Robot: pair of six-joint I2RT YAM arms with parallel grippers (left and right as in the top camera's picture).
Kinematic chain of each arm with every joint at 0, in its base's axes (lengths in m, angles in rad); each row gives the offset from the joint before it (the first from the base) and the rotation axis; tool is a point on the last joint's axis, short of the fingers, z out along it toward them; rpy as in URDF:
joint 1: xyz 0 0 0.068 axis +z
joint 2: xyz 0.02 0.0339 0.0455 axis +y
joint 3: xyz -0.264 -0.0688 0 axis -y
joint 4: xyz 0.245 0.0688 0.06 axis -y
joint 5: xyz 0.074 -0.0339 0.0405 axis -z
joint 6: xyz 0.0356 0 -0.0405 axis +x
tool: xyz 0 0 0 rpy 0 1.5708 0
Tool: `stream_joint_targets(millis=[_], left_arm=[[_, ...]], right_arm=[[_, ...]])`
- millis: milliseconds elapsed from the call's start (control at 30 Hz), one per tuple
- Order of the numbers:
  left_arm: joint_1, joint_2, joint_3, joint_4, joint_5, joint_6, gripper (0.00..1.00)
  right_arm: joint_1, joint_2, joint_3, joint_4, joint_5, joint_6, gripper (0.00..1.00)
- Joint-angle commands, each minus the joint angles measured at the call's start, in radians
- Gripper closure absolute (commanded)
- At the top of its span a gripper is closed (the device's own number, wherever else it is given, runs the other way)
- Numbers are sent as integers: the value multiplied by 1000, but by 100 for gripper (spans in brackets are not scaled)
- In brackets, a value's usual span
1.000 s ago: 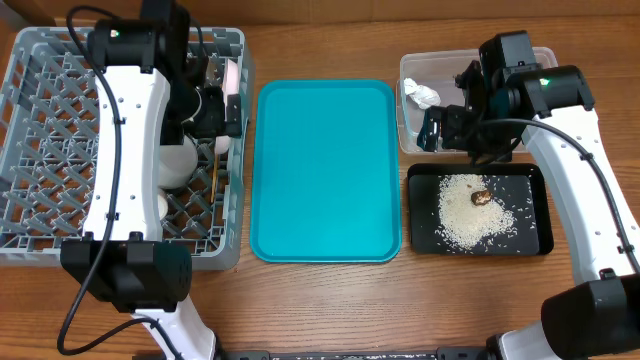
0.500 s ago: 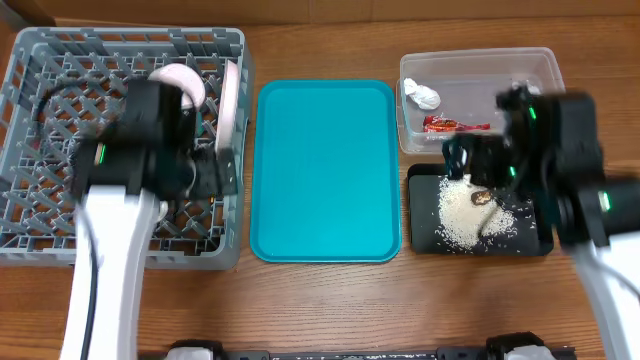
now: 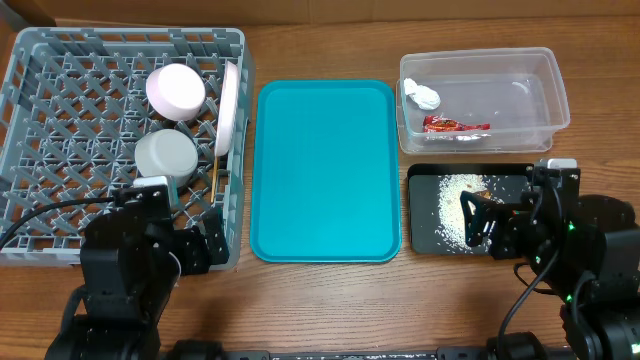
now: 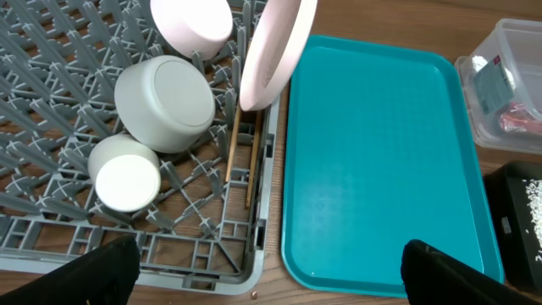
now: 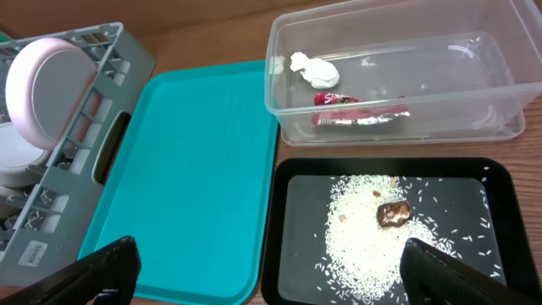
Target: Sort waste into correct bins and load items into the dishwasher
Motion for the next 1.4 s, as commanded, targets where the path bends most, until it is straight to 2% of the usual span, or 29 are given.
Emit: stream_joint_targets(millis=[0,867,1067,1367], left_arm=[[-3,-4,-14,-14,-13,-2,0],[-3,2,-14,-21,-13,-2,0],[-3,2,-14,-21,-13,-2,0],[-3,2,-14,-21,-13,-2,0]], right_arm=[[-2,5,-9,-2,10,-1,0],[-2,-8,-34,8,27,-13,0],[-2,-130,-195,190,43,-12,0],[-2,-431,-609,653,25,-4,0]])
